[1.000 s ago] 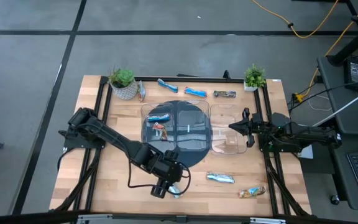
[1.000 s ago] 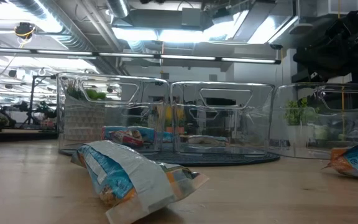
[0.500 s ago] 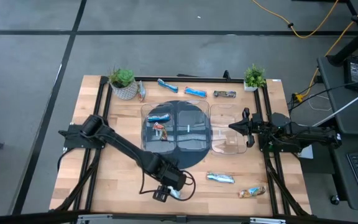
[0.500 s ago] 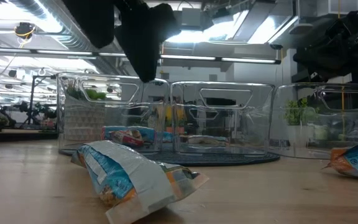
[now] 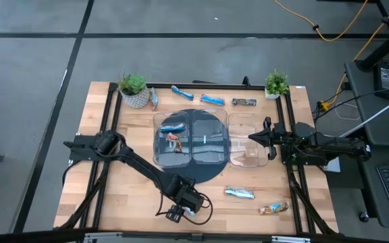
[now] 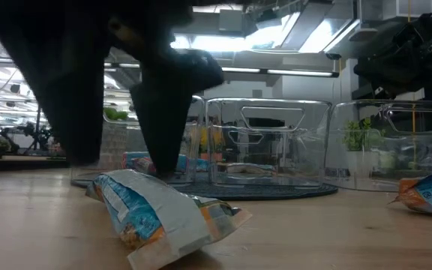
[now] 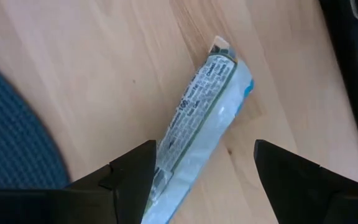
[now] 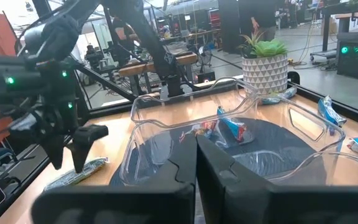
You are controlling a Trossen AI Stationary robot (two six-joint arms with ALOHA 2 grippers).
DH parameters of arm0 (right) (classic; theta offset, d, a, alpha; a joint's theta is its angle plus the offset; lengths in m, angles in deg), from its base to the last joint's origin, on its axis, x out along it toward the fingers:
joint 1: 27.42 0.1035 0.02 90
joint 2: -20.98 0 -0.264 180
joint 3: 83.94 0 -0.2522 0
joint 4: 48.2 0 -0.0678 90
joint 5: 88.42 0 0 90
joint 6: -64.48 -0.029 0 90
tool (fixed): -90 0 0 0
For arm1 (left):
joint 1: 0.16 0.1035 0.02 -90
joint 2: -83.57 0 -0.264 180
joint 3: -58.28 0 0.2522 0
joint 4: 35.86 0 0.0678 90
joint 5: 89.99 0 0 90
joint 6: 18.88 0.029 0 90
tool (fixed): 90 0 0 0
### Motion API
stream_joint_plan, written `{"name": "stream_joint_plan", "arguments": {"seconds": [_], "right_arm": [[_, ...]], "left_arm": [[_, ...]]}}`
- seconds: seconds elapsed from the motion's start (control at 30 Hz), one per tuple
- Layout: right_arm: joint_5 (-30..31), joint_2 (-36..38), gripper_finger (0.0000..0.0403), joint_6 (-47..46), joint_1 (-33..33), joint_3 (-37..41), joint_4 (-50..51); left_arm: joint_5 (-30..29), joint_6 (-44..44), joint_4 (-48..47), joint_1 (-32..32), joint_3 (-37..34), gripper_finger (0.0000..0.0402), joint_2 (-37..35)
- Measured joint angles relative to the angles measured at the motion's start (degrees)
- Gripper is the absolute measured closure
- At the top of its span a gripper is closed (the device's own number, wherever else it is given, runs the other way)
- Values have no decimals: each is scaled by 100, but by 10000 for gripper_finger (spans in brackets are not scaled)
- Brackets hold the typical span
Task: Pick and place Granola Bars by type
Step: Put the yellow granola bar into the center transparent bin
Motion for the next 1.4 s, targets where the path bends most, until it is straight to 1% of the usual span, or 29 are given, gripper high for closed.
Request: {"name": "stream_joint_plan", "arguments": {"seconds": [0.3, 0.4, 0.53, 0.73, 0.93, 1.03, 1.1, 1.2, 1.33, 1.4], "right_arm": [[0, 2, 395, 1, -1, 1, 0], [0, 0, 395, 1, 0, 0, 0], [0, 1, 395, 1, -2, 0, -1], [0, 0, 395, 1, 0, 0, 0], [0, 1, 395, 1, -1, 1, -1], [0, 1, 395, 1, 0, 0, 0], [0, 2, 395, 1, -2, 0, 0], [0, 1, 395, 0, -1, 1, -2], [0, 1, 395, 1, -2, 0, 0], [0, 2, 395, -1, 0, 0, -2]], "left_arm": [[-12, -110, -17, 0, 0, 143, 233], [-15, -153, -14, 0, 0, 152, 231], [-11, -233, -19, 0, 0, 184, 231], [21, -459, -19, 2, 0, 260, 231], [400, -597, -19, 2, 0, 350, 226], [635, -799, -20, 13, 3, 384, 201], [740, -933, -75, 13, 93, 392, 200], [894, -968, -78, -3, 364, 388, 198], [821, -871, -421, -31, 927, 386, 198], [621, -758, -756, -35, 1263, 391, 198]]}}
